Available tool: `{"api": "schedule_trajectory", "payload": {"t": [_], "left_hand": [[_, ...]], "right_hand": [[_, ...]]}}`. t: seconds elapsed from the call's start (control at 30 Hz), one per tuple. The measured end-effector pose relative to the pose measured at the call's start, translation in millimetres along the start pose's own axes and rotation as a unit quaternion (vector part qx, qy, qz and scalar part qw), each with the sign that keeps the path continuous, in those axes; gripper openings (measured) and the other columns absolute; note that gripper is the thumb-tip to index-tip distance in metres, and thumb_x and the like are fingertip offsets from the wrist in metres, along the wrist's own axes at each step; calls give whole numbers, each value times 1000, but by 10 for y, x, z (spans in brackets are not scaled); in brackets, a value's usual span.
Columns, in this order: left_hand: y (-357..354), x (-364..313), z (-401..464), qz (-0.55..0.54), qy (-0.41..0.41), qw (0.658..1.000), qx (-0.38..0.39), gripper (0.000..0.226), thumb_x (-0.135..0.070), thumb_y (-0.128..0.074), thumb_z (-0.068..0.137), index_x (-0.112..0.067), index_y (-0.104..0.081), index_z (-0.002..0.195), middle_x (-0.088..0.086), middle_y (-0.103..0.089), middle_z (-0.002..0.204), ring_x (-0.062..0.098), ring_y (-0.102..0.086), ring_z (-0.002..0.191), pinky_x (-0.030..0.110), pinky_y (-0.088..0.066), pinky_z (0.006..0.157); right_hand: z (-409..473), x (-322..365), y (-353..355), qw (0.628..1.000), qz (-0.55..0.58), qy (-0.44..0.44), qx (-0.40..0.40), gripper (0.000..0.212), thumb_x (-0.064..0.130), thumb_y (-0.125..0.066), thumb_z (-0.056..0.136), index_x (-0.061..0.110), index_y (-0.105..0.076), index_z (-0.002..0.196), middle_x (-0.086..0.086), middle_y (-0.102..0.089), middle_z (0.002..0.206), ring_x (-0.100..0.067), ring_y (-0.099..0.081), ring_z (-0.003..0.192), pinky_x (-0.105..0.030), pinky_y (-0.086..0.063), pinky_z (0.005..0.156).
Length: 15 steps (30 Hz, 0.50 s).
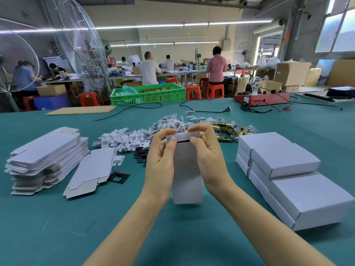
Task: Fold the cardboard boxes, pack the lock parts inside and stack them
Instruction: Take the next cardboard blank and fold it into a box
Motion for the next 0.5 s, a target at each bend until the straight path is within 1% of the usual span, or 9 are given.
{"api": "schedule_trajectory", "payload": {"t": [0.1, 0.17, 0.23, 0.3, 0.37, 0.43, 0.5], "left_hand": [[-9, 3, 4, -5, 5, 1000, 4, 14, -33, -53, 91, -37, -64, 99, 20, -64, 112, 30, -61, 96, 58, -49, 89], [-14, 8, 11, -4, 5, 1000, 8, 14, -33, -53, 91, -36, -64, 98, 18, -65, 111, 27, -62, 94, 54, -51, 85], [-5, 22, 19, -5, 8, 1000, 9, 12, -32, -53, 90, -35, -64, 94, 9, -67, 102, 19, -62, 87, 45, -51, 77], [5, 24, 22, -7, 10, 1000, 15, 13, -27, -54, 95, -35, -65, 92, -1, -66, 91, 13, -62, 81, 38, -51, 74], [10, 27, 22, -9, 16, 1000, 22, 19, -23, -53, 99, -34, -66, 90, -4, -66, 89, 10, -62, 79, 34, -51, 73], [4, 26, 16, -14, 23, 999, 30, 16, -29, -54, 97, -35, -66, 89, -5, -65, 88, 9, -61, 80, 33, -51, 72], [-2, 23, 13, -19, 27, 999, 33, 10, -38, -56, 89, -35, -65, 88, -6, -66, 87, 9, -61, 79, 33, -51, 72]], "right_hand": [[8, -2, 13, 1000, 6, 3, -2, 19, 15, -43, 91, 30, -55, 92, 26, -55, 81, 5, -50, 75, -6, -39, 65], [18, -12, 22, 1000, 13, -4, -4, 16, 19, -44, 87, 30, -55, 90, 25, -56, 79, 4, -50, 74, -7, -39, 65], [27, -38, 32, 1000, 21, -15, -7, 14, 23, -44, 83, 31, -55, 87, 23, -57, 79, 3, -50, 75, -8, -40, 65], [30, -52, 40, 999, 27, -22, -9, 12, 24, -45, 82, 29, -55, 86, 20, -58, 81, 2, -51, 77, -9, -40, 66], [32, -58, 48, 999, 39, -28, -12, 12, 24, -46, 82, 30, -56, 83, 18, -59, 82, 0, -52, 77, -10, -42, 66], [36, -56, 57, 998, 46, -31, -14, 11, 25, -47, 82, 29, -57, 82, 16, -60, 82, 0, -53, 76, -12, -44, 66], [38, -48, 65, 999, 40, -28, -15, 10, 26, -48, 83, 24, -57, 86, 18, -60, 80, 0, -53, 75, -12, -44, 65]]}}
Point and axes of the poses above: each hand's wrist, its own z-axis towards the middle knuckle, its own y-axis out of the back of the hand, x = y × z, the point moved 4 cm from there along z, towards the middle knuckle
